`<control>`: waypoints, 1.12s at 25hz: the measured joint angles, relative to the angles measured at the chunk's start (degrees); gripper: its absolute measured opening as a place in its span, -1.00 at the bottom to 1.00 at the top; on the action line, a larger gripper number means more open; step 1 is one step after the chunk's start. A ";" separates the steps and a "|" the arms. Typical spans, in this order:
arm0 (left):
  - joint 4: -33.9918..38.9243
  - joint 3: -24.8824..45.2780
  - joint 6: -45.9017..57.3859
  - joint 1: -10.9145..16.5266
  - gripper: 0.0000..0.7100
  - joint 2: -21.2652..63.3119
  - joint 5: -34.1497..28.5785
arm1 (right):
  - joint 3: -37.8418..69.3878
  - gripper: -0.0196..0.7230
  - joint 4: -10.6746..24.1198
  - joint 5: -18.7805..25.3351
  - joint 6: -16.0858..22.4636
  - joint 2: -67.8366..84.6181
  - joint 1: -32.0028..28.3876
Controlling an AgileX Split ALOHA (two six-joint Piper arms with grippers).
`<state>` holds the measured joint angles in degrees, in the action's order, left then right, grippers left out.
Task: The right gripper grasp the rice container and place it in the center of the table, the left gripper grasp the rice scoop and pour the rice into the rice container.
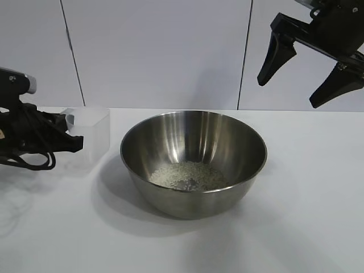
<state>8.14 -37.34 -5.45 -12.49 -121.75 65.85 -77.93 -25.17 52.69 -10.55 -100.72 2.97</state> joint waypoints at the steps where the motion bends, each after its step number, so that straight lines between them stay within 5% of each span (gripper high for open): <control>1: 0.19 -0.27 0.00 0.00 -0.98 -0.57 0.00 | 0.00 0.83 0.00 -0.06 0.00 0.00 0.00; 10: 1.51 -0.48 0.29 0.00 -0.89 -2.38 -0.12 | 0.00 0.83 0.00 -0.81 0.00 0.00 0.00; 20: 2.99 1.74 0.36 0.00 0.26 -2.81 -0.01 | 0.00 0.83 0.00 -1.44 0.00 0.00 0.00; 28: 2.94 8.91 0.30 0.00 0.43 -0.93 -0.01 | 0.00 0.83 0.00 -1.44 0.00 0.00 0.00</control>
<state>11.08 -28.43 -5.15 -12.49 -122.68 65.84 -77.93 -25.17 51.26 -10.55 -100.72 2.97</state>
